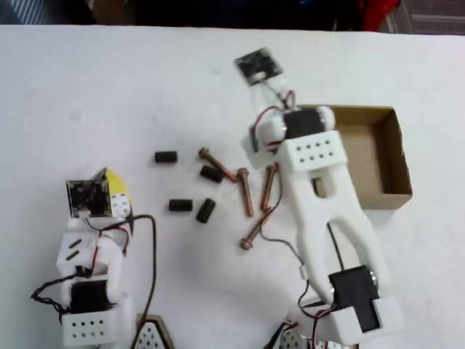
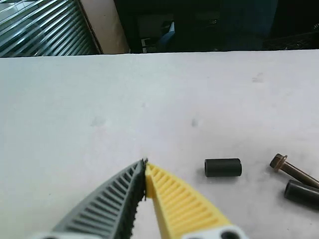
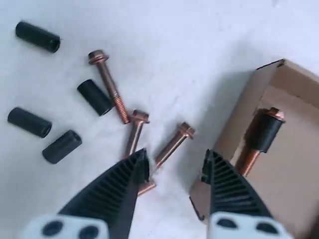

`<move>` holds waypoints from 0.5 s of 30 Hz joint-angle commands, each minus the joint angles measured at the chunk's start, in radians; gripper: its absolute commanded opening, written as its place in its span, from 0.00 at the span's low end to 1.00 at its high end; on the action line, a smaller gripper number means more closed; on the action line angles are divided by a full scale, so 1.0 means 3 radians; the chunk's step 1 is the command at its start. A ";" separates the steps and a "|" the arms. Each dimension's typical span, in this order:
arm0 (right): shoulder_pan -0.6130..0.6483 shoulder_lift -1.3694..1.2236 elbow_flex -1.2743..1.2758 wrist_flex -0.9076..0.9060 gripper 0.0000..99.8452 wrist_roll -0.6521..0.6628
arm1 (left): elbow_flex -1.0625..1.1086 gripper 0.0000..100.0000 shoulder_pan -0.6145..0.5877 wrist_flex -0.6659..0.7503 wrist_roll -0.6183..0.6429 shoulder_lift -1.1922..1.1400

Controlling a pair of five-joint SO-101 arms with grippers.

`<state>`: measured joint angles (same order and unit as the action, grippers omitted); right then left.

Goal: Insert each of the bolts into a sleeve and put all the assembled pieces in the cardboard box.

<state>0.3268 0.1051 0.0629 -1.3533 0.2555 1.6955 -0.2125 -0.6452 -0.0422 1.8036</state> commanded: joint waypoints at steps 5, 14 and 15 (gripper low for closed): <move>0.0494 0.0146 -0.0128 -0.0233 0.16 0.0046 | -0.0005 0.02 -0.0043 -0.0041 0.0015 0.0018; 0.0749 0.0110 -0.0128 0.0028 0.16 0.0583 | -0.0005 0.02 -0.0166 -0.0205 0.0015 0.0018; 0.0775 0.0079 -0.0128 0.0054 0.16 0.0588 | -0.0005 0.02 -0.0166 -0.0220 0.0015 0.0018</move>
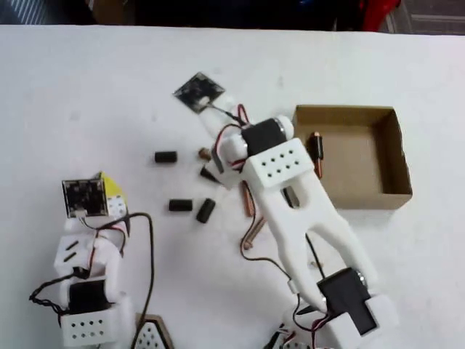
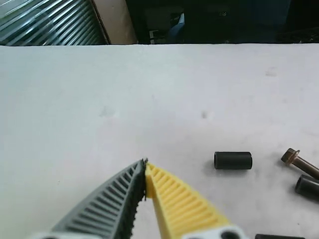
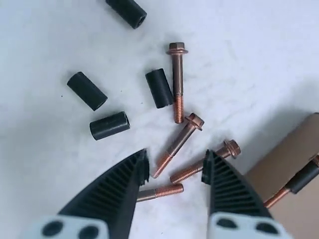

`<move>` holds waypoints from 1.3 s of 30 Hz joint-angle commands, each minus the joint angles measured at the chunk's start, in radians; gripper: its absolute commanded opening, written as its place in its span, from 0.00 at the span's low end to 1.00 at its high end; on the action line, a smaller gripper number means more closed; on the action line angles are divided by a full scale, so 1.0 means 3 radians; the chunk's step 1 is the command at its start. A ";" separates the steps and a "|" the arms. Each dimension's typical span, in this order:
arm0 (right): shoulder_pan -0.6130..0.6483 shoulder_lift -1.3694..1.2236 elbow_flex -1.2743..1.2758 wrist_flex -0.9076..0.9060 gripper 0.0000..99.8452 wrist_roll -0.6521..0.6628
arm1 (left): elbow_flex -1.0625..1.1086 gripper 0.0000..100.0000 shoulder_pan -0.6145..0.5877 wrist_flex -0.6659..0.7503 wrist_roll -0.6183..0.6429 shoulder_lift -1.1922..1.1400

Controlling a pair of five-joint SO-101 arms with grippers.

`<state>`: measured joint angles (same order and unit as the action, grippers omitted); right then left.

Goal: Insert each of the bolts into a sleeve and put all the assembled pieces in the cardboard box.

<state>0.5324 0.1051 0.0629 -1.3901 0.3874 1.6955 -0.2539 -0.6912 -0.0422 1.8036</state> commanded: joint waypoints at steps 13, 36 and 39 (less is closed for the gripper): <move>0.0222 -0.0575 -0.0153 0.0350 0.16 0.0194 | -0.0005 0.02 -0.0028 -0.0077 0.0015 0.0018; 0.0171 -0.2232 -0.1811 -0.0202 0.12 0.0992 | -0.0005 0.02 -0.0028 -0.0077 0.0015 0.0018; 0.0156 -0.2417 -0.1954 -0.0202 0.12 0.0997 | -0.0005 0.02 -0.0028 -0.0077 0.0015 0.0018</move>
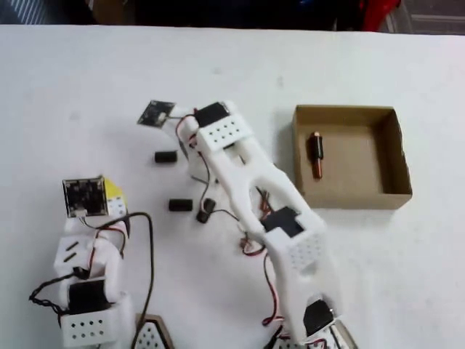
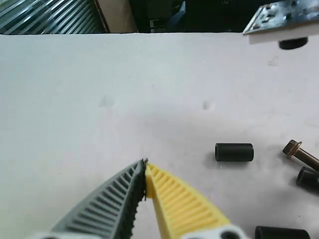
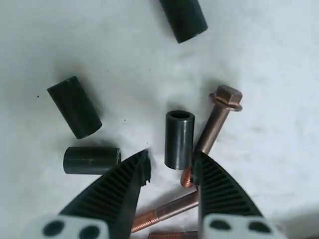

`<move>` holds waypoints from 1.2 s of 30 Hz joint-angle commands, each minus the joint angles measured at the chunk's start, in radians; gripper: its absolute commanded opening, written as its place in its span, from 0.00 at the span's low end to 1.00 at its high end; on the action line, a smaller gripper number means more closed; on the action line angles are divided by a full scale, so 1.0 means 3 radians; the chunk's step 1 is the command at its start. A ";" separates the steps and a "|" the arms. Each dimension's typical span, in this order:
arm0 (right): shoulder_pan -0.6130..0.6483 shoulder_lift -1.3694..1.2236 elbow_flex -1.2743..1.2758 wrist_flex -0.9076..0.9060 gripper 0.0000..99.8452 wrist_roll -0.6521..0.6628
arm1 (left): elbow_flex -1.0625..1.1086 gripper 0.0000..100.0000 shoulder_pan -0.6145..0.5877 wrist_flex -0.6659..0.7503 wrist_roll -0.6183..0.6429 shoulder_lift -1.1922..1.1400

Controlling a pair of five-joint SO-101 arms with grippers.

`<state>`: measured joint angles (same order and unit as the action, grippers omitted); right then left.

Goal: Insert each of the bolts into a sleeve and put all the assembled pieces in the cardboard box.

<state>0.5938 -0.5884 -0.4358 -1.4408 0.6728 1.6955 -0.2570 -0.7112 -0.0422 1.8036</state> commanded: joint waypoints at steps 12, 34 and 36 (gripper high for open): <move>-0.0008 -0.0294 -0.0440 -0.0315 0.12 0.0046 | -0.0005 0.02 -0.0018 -0.0010 0.0015 0.0018; 0.0064 -0.0545 -0.0465 -0.0115 0.12 0.0046 | -0.0005 0.02 -0.0018 -0.0015 0.0015 0.0018; 0.0064 -0.0540 -0.0465 -0.0105 0.12 0.0036 | -0.0005 0.02 -0.0018 -0.0015 0.0015 0.0018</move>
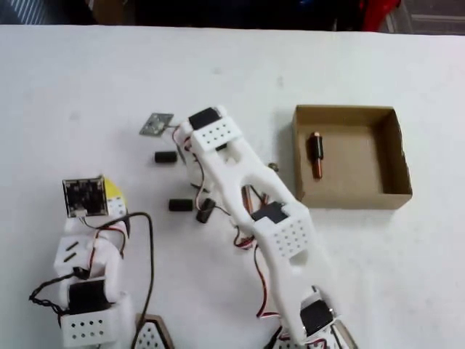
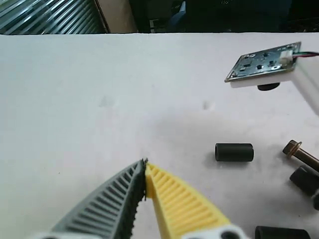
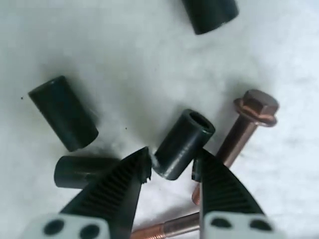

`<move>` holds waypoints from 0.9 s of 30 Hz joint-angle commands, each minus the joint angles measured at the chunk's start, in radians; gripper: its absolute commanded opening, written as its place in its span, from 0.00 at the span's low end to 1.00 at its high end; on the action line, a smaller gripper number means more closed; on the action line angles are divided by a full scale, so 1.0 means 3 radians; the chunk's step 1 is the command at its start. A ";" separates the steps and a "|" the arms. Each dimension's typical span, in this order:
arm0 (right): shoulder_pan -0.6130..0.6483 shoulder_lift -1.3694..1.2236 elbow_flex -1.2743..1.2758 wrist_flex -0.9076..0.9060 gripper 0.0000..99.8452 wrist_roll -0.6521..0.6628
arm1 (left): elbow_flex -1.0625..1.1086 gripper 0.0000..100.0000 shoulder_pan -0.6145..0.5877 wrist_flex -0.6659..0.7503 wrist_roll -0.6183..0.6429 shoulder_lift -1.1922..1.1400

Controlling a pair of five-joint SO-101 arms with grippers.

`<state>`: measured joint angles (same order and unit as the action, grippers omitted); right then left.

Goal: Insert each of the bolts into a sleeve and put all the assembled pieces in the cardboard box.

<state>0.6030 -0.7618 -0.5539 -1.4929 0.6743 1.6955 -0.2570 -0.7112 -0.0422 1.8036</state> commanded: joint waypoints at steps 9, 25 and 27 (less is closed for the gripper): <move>0.0033 0.0059 -0.0072 0.0064 0.12 0.0000 | -0.0005 0.02 -0.0018 -0.0015 0.0015 0.0018; 0.0125 0.0033 -0.0066 0.0335 0.12 -0.0435 | -0.0005 0.02 -0.0018 -0.0015 0.0015 0.0018; 0.0120 0.0028 -0.0046 0.0391 0.12 -0.0435 | -0.0005 0.02 -0.0018 -0.0015 0.0015 0.0018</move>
<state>0.6276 -0.7618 -0.5539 -1.4131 0.5562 1.6955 -0.2570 -0.7112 -0.0422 1.8036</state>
